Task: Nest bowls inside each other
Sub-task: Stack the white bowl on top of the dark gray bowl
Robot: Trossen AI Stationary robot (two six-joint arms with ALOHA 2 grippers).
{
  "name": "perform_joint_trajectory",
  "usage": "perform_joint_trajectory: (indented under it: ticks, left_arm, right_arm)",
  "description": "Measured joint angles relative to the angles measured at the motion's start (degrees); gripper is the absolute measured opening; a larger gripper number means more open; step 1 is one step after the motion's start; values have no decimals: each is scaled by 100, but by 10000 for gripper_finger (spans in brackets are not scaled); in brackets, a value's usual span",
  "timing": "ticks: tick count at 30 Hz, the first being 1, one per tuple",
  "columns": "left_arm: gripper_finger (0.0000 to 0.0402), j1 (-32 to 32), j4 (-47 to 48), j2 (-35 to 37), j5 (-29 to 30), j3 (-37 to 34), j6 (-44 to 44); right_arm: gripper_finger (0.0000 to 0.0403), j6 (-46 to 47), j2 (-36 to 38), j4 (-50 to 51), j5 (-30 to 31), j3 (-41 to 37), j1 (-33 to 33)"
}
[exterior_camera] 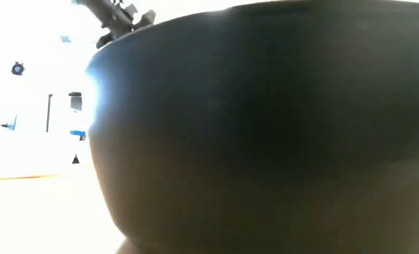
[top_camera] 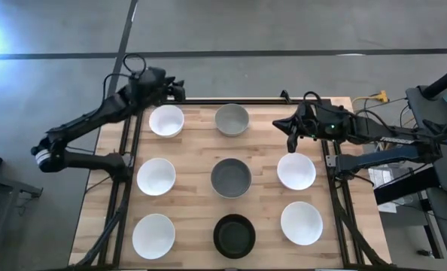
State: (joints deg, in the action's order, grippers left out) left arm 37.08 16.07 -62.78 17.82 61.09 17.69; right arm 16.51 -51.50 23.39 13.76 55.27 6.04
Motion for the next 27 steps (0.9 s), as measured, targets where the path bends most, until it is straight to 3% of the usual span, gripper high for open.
perform_joint_trajectory:
  ticks: [8,14,20,27]
  left_arm:
    - [196,957,901,-808,-1765,69,163]
    - [196,1186,1503,-1434,-1802,172,167]
    - [196,1193,2241,-1941,-2503,438,144]
    - [208,1156,3287,-2270,-2505,647,-28]
  right_arm:
    - [8,15,-39,-15,0,-103,0]
    - [8,-21,-92,-10,65,-119,0]
    - [8,-44,-104,-15,136,-119,0]
    - [8,50,-108,-13,136,-119,0]
